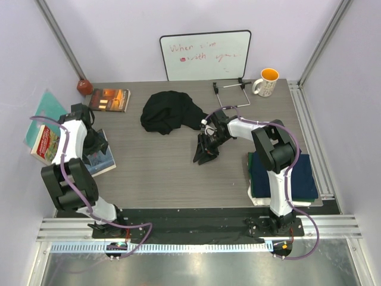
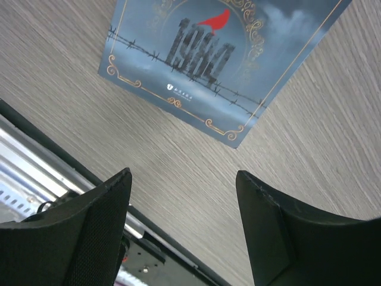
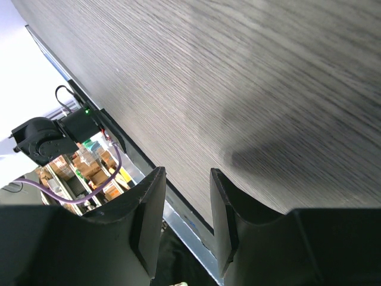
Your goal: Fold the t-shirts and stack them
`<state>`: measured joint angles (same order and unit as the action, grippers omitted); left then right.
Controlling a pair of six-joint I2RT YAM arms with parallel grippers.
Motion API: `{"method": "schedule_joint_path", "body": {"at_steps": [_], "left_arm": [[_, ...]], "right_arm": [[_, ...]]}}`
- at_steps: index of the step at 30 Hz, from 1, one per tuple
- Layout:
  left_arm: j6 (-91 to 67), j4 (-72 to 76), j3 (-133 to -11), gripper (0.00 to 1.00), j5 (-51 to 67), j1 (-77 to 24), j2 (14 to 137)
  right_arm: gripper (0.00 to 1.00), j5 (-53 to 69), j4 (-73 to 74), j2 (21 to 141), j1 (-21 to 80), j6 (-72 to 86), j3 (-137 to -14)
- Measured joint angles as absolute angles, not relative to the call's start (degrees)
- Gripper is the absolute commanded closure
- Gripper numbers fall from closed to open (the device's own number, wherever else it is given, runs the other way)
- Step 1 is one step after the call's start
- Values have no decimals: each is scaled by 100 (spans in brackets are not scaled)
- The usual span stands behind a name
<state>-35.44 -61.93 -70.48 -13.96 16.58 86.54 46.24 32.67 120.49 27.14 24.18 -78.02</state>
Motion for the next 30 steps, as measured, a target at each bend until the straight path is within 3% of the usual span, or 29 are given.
{"method": "schedule_joint_path", "body": {"at_steps": [11, 19, 30], "left_arm": [[-3260, -6954, -6899, 28, -1334, 1852, 8914], [-3232, -6899, -5979, 29, -1151, 2252, 8879], [-3391, -6499, -5977, 29, -1083, 2305, 9428]], "right_arm": [[59, 4624, 3253, 12049, 2714, 2416, -7800], [59, 4639, 3253, 12049, 2714, 2416, -7800], [59, 4663, 3251, 12049, 2670, 2416, -7800]]}}
